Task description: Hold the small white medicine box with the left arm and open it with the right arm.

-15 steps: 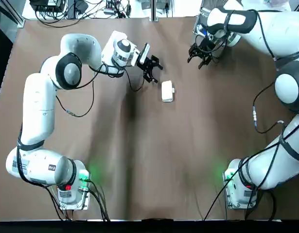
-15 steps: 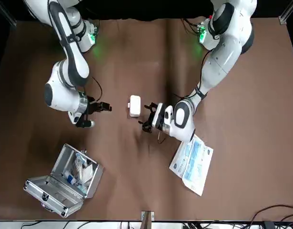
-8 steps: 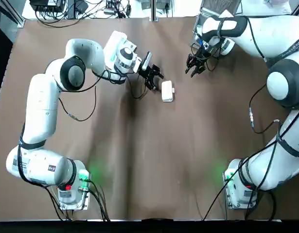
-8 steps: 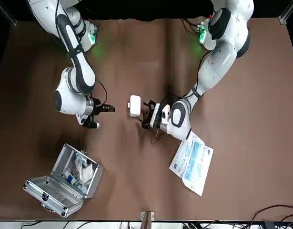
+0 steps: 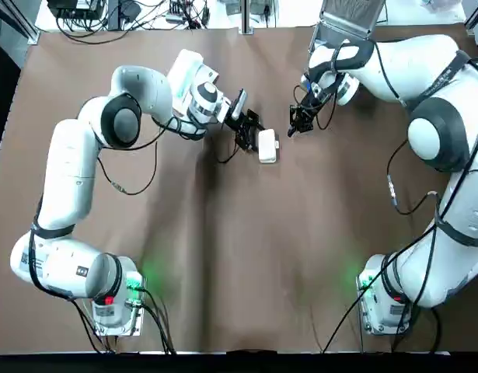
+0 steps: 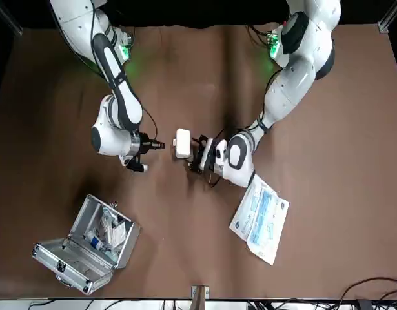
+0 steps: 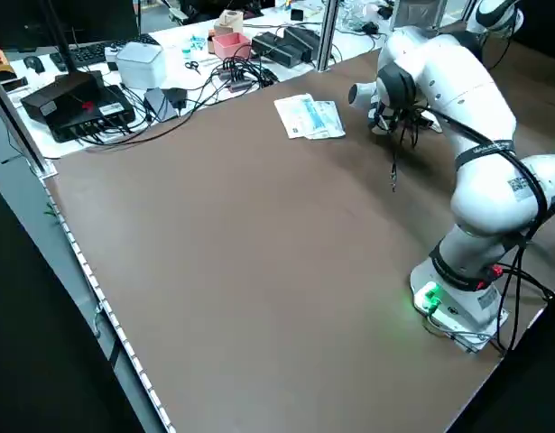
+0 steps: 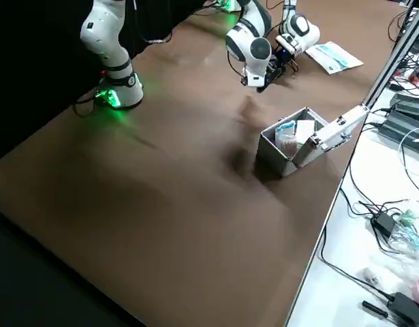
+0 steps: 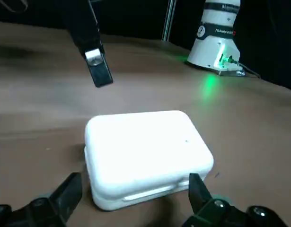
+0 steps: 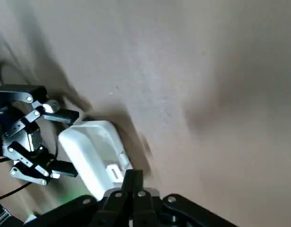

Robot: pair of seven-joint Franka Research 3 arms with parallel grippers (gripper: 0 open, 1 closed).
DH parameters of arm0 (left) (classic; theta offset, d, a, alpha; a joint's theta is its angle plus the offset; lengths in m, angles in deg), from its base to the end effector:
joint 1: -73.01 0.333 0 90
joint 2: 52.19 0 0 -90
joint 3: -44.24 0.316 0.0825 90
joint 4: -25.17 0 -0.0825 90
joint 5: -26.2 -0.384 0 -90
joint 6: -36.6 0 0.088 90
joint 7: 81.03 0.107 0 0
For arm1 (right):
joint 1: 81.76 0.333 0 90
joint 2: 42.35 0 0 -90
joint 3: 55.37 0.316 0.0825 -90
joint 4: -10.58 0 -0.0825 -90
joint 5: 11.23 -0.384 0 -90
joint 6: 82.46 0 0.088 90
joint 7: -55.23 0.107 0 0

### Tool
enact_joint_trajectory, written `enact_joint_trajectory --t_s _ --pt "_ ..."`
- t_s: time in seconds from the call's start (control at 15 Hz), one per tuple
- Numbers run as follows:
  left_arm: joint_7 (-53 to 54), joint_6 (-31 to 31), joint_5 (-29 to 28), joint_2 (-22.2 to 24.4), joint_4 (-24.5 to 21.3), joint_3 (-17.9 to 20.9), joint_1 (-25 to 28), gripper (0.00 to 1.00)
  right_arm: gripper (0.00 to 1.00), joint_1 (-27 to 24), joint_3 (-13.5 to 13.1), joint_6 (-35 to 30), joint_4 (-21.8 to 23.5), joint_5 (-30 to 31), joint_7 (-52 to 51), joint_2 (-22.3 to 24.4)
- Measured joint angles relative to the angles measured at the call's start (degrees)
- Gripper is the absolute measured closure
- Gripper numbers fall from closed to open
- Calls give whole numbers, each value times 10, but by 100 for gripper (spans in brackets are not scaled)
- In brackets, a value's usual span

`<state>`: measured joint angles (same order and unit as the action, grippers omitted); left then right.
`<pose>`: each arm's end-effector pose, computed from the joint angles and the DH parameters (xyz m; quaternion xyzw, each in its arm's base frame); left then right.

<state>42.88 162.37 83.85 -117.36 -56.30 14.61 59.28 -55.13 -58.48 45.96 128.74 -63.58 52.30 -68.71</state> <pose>0.5284 -0.4537 0.0760 0.4796 -0.6645 0.2600 0.5107 0.5120 0.2478 0.1939 -0.9424 0.1059 0.1727 0.2662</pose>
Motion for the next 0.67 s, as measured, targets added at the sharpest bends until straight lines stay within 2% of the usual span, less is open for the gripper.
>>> enact_joint_trajectory --t_s 0.67 --pt "19 6 0 -5 3 2 -7 6 99 15 0 0 -3 -53 -58 -38"
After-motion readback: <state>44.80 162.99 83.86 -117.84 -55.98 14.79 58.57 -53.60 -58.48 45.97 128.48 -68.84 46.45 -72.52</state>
